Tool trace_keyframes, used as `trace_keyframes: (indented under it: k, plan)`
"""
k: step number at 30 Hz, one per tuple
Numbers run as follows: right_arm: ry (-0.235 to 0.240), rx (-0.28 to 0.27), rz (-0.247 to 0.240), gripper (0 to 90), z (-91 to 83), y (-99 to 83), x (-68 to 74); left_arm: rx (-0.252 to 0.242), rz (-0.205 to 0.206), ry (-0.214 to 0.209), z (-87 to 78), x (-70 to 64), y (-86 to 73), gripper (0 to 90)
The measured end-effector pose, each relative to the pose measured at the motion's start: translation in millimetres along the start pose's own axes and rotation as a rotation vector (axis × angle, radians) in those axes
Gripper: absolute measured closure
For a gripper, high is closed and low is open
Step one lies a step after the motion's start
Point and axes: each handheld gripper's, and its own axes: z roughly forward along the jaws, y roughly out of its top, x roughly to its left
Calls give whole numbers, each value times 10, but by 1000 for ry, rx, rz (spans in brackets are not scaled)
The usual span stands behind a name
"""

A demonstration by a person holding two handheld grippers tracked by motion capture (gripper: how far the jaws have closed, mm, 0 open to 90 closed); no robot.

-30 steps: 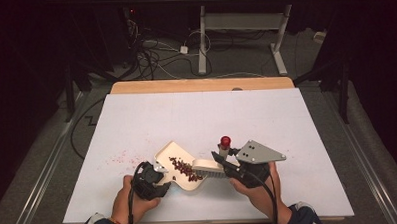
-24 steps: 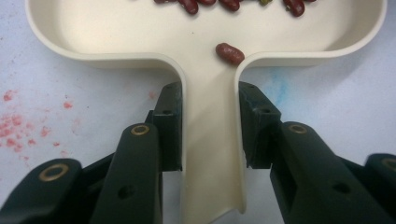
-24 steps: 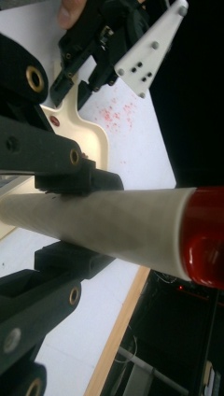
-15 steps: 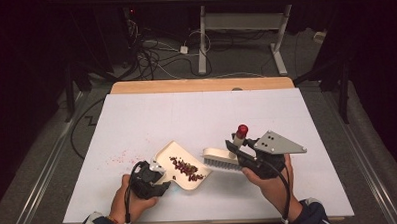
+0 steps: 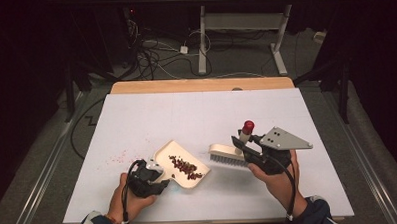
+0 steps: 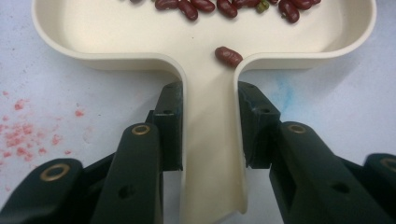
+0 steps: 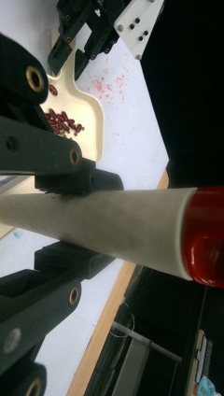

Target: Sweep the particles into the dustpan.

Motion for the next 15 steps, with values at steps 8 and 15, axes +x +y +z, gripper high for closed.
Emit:
trace_keyframes:
  k: [8, 15]
  plan:
    - [0, 14, -20, 698, 15, -11, 1, -10, 3, 2, -4, 22, -6, 639]
    - [-21, 8, -45, 698, 54, -43, 7, -27, 17, 2, 23, 19, -22, 640]
